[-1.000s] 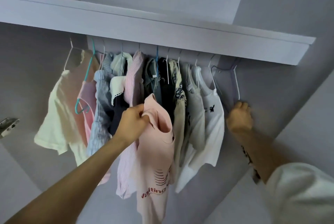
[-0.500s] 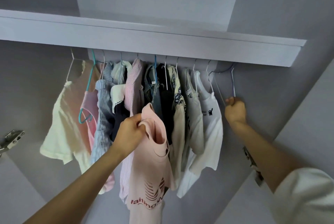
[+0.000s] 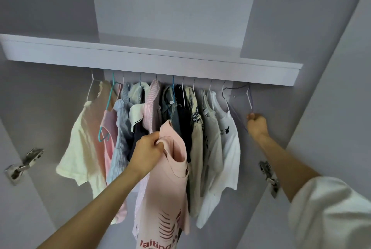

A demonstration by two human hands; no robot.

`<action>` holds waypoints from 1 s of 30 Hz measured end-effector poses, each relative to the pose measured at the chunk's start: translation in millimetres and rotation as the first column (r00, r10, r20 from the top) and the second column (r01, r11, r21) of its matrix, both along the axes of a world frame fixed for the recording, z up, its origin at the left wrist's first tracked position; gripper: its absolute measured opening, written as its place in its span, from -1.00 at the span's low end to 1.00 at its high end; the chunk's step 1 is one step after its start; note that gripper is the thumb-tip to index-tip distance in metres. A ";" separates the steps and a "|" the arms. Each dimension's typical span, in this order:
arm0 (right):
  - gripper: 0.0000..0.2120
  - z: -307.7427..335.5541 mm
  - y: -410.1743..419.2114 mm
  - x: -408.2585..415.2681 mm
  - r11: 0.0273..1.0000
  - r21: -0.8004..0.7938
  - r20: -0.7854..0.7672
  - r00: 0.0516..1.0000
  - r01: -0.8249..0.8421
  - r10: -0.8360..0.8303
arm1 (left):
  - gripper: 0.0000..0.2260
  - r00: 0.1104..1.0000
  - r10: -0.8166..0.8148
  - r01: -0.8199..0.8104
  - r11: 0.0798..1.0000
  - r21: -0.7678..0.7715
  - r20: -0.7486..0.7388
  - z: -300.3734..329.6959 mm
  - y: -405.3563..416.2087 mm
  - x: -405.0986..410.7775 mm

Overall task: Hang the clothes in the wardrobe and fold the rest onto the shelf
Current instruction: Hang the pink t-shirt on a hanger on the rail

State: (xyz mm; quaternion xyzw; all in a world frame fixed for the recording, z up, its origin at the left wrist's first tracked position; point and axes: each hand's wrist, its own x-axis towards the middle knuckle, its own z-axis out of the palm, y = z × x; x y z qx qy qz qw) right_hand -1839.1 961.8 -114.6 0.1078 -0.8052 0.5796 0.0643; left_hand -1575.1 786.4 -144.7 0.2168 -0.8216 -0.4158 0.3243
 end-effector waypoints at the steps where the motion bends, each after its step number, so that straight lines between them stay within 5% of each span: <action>1: -0.72 -4.9 3.4 6.0 1.000 -0.004 -0.003 1.000 -0.004 0.004 | -0.87 1.000 0.005 -0.005 1.000 0.000 -0.003 1.7 0.9 2.9; 8: -0.78 -59.4 39.0 74.6 0.996 -0.008 -0.164 0.983 -0.084 0.082 | -0.89 1.000 -0.024 0.024 0.999 0.037 -0.006 6.1 11.4 18.0; 12: -0.65 -103.8 67.8 139.1 0.999 -0.036 -0.261 0.965 -0.037 0.026 | -0.91 0.999 -0.047 0.046 0.995 0.088 0.011 0.0 26.0 33.3; 16: -0.59 -147.5 84.1 190.4 0.996 0.007 -0.201 0.976 -0.088 0.088 | -0.89 0.997 -0.049 0.044 0.996 0.080 0.065 -13.9 35.0 48.2; 22: -0.88 -120.5 70.4 191.3 0.968 -0.079 0.110 0.963 -0.237 0.244 | -0.85 0.989 -0.102 0.095 0.993 0.075 0.110 -18.8 41.4 65.5; 27: -0.71 -120.4 70.1 221.0 0.986 -0.101 -0.006 0.991 -0.136 0.136 | -0.84 0.971 -0.165 0.142 0.981 0.134 0.174 -20.0 39.4 86.6; 30: -0.79 -113.7 68.2 231.3 0.972 -0.181 -0.046 0.988 -0.153 0.147 | -0.83 0.939 -0.175 0.162 0.985 0.068 0.297 -15.6 30.3 102.3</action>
